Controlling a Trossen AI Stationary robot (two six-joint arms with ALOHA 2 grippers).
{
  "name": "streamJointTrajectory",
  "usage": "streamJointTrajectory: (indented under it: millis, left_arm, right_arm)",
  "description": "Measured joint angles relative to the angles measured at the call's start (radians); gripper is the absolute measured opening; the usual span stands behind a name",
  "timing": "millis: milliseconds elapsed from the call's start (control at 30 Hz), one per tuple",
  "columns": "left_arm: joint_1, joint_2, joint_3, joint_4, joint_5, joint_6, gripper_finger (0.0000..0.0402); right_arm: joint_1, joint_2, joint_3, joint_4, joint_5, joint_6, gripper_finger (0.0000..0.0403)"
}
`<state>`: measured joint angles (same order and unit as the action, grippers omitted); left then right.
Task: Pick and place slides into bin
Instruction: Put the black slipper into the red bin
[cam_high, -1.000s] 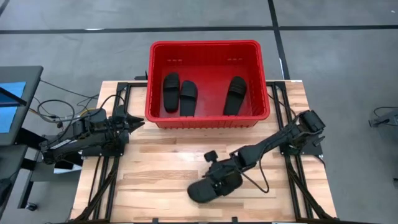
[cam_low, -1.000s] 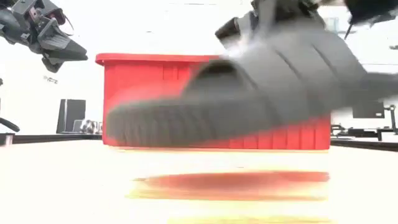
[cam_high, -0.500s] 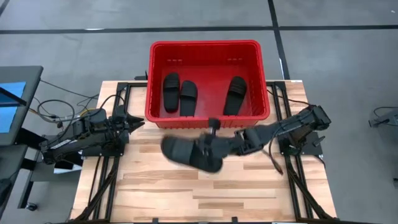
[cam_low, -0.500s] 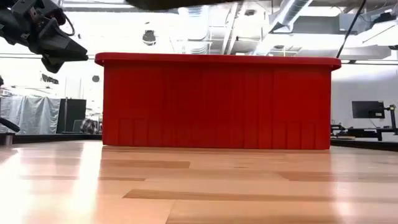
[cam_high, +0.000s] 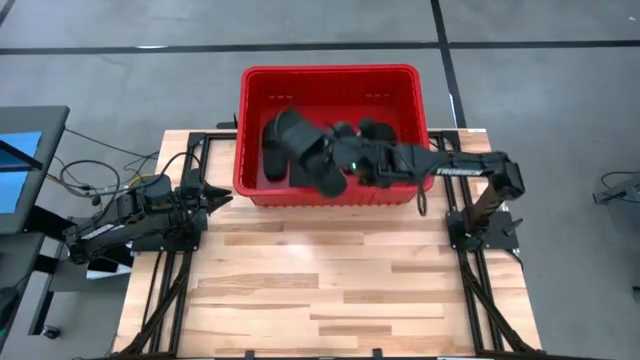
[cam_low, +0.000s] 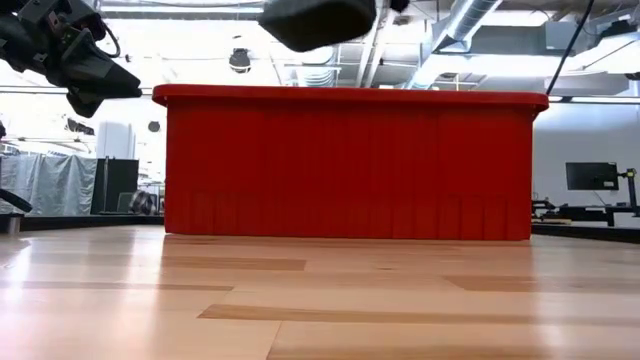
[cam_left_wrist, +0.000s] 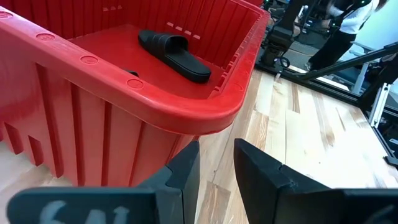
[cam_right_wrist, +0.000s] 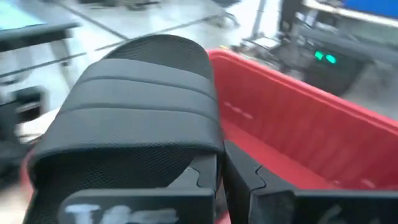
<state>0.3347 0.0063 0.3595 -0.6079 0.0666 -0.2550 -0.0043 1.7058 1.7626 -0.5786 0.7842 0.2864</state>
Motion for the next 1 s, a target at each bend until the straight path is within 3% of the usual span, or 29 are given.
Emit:
streamJointTrajectory:
  millis: [300,533,1000]
  left_arm:
    - [0.000,0.000,0.000,0.000,0.000,0.000,0.0089]
    - [0.000,0.000,0.000,0.000,0.000,0.000,0.0089]
    - [0.000,0.000,0.000,-0.001,-0.002,-0.003,0.0089]
  right_arm:
    - [-0.204,0.046,0.005,-0.082,-0.003,0.114,0.0000]
    - [-0.326,0.113,-0.002,-0.259,-0.065,0.163,0.0000]
    - [-0.466,0.183,0.000,-0.368,-0.111,0.285,0.0000]
